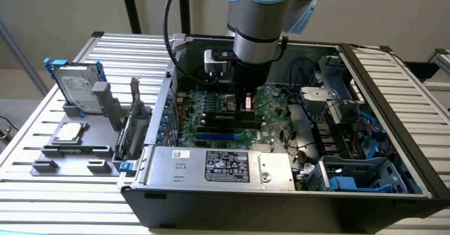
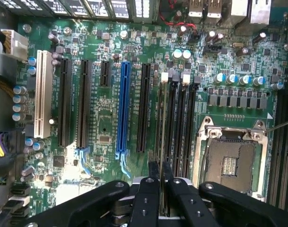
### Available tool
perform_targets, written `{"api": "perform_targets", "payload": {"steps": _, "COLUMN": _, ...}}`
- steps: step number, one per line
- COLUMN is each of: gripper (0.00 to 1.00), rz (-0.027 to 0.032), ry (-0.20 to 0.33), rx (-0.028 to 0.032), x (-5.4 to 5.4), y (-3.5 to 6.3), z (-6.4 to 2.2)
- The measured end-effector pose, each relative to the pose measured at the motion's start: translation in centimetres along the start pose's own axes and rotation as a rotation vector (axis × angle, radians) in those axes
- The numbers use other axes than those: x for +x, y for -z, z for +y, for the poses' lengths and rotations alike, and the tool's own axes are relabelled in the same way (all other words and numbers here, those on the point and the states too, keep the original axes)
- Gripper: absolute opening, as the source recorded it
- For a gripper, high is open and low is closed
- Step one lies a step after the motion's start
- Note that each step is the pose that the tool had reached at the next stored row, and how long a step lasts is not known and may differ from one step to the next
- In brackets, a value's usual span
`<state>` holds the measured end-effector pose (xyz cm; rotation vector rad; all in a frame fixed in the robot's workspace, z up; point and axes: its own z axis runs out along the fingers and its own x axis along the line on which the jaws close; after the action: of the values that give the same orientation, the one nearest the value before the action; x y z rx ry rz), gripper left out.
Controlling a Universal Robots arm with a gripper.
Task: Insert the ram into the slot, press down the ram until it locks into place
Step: 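Insert the ram into the slot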
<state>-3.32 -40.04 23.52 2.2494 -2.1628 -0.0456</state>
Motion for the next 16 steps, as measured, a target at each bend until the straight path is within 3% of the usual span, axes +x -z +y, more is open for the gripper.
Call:
{"api": "perform_targets", "payload": {"steps": 5, "gripper": 0.14, "rz": -0.0001, "ry": 0.000, "rx": 0.0025, "x": -0.01, "y": 0.10, "z": 0.11}}
{"api": "perform_targets", "payload": {"steps": 12, "gripper": 0.14, "rz": 0.0011, "ry": -0.002, "rx": 0.0307, "x": -0.02, "y": -0.22, "z": 0.54}}
{"api": "perform_targets", "payload": {"steps": 16, "gripper": 0.14, "rz": 0.0012, "ry": -0.001, "rx": 0.0354, "x": -0.02, "y": -0.44, "z": 0.56}}
